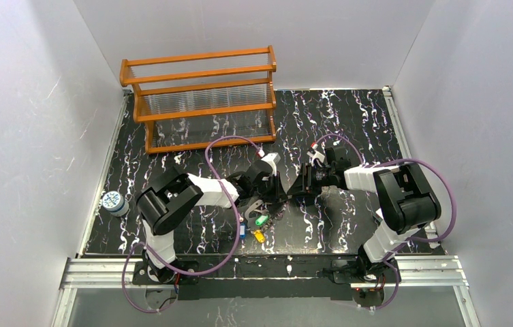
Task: Put the keys on the keyring
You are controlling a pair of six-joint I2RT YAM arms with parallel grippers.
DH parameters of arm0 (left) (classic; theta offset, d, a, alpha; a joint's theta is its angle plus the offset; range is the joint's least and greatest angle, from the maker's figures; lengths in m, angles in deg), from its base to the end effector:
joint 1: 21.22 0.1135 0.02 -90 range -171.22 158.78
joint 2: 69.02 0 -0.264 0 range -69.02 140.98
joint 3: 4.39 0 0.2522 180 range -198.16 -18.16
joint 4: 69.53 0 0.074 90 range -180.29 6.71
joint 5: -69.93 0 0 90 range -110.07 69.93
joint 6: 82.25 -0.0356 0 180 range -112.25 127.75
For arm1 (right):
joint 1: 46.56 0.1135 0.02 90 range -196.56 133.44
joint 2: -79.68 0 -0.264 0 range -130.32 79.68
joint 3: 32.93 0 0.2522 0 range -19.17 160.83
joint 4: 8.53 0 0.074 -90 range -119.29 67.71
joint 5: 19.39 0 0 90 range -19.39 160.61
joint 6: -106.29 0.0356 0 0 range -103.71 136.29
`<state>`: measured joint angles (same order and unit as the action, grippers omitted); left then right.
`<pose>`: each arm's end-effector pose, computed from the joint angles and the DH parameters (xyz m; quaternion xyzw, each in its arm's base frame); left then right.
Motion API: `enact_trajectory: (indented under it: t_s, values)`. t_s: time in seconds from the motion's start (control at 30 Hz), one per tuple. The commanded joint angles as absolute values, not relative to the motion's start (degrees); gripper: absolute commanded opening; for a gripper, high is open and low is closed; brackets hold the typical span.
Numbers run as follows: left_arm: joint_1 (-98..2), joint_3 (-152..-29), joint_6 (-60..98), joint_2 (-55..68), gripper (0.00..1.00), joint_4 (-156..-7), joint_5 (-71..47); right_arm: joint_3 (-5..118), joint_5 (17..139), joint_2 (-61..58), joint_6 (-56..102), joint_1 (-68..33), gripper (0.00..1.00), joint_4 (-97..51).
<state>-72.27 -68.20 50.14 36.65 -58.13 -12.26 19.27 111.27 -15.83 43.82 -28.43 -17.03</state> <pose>0.2309 -0.2934 0.1440 0.0991 0.8610 -0.4012 0.2966 0.2696 0.1127 0.1239 -0.0407 0.8924 0.4216 0.1553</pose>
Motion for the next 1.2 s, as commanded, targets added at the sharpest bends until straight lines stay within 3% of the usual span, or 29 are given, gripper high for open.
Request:
enact_trajectory:
  t_s: [0.0,0.2,0.33,0.5,0.8,1.0,1.17]
  values:
    - [-71.98,-69.76,46.6,34.84,0.0,-59.9,-10.32,20.56,108.45,-13.79,41.49,-28.19,0.45,-21.94]
    - [-71.59,-69.75,40.21,27.63,0.0,-61.17,-11.7,22.48,112.25,-7.74,39.6,-28.19,0.49,-21.95]
    - [-71.41,-68.18,31.88,20.41,0.0,-61.58,-12.46,23.05,115.16,-0.41,38.75,-28.19,0.66,-17.76]
    - [-71.32,-65.17,22.4,10.35,0.0,-61.9,-13.08,24.3,118.89,5.83,37.44,-28.19,0.73,-13.36]
    - [-71.32,-54.8,9.64,-5.74,0.0,-55.55,-11.37,22.13,127.61,9.73,39.27,-28.19,0.76,1.9]
    - [-71.32,-51.74,9.81,-10.85,0.0,-53.68,-11.34,19.19,133.26,10.57,38.35,-26.92,0.75,11.47]
    - [-71.37,-48.83,12.42,-13.07,0.0,-46.95,-10.1,17.34,134.35,10.8,31.77,-20.2,0.7,13.65]
